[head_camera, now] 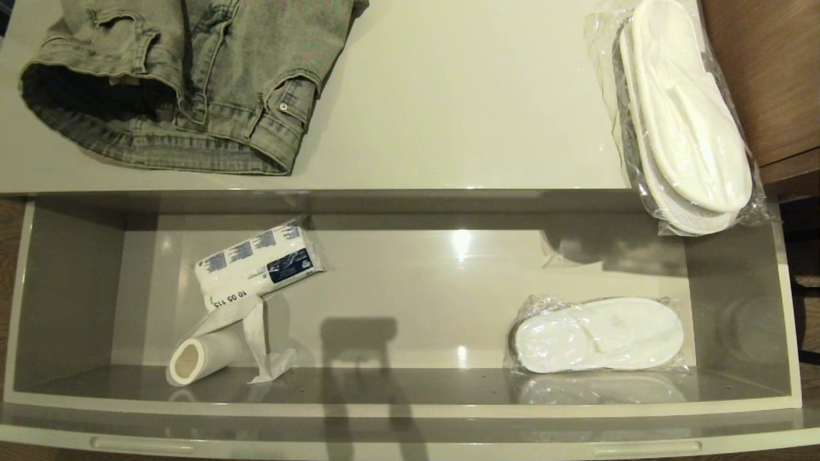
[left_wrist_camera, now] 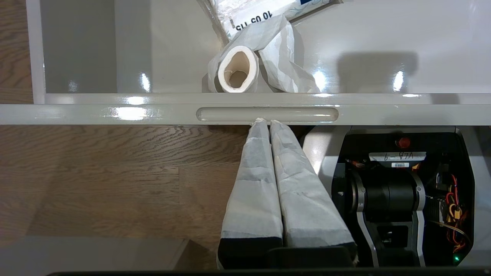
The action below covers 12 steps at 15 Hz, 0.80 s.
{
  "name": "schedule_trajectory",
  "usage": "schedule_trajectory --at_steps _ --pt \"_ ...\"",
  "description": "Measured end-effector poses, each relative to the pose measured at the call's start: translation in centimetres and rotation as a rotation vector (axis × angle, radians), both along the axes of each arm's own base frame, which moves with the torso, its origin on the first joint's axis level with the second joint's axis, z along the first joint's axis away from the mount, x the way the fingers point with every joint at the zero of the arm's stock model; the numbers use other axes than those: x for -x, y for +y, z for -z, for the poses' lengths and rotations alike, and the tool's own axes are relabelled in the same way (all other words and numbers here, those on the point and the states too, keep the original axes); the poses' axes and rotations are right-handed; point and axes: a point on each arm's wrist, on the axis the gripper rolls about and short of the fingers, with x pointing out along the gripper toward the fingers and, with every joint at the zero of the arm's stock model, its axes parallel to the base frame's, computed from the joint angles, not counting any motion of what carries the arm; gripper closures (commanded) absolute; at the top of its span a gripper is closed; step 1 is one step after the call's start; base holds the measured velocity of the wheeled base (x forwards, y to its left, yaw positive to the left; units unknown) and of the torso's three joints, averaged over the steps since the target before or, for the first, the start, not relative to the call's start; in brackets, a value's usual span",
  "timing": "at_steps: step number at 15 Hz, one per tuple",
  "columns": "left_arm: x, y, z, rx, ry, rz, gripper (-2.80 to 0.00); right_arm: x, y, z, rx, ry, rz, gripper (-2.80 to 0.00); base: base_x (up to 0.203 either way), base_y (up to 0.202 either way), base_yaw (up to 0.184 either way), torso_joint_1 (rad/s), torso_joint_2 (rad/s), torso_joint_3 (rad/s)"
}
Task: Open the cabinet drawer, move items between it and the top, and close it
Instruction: Pick up the disposable slippers on the table
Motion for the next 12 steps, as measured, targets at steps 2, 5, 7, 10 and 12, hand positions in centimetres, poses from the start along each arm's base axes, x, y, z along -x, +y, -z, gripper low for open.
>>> schedule_trajectory --at_steps 2,5,7,10,12 --pt "0.0 0.0 0.0 0.000 0.000 0.000 0.00 0.0 0.0 0.0 0.036 0.000 -0.006 0.00 0.000 0.000 0.000 0.000 0.00 0.000" --pt "0.0 0.0 0.0 0.000 0.000 0.000 0.00 0.0 0.0 0.0 0.085 -0.004 -0.006 0.00 0.000 0.000 0.000 0.000 0.00 0.000" --pt "0.0 0.0 0.0 0.000 0.000 0.000 0.00 0.0 0.0 -0.2 0.084 -0.018 -0.007 0.00 0.000 0.000 0.000 0.000 0.00 0.000" --pt "0.0 0.0 0.0 0.000 0.001 -0.001 0.00 0.8 0.1 -1.5 0.074 0.009 -0.060 0.00 0.000 0.000 0.000 0.000 0.00 0.000" --pt "0.0 0.0 0.0 0.000 0.001 0.000 0.00 3.0 0.3 -5.3 0.061 -0.049 -0.120 0.00 0.000 0.000 0.000 0.000 0.00 0.000"
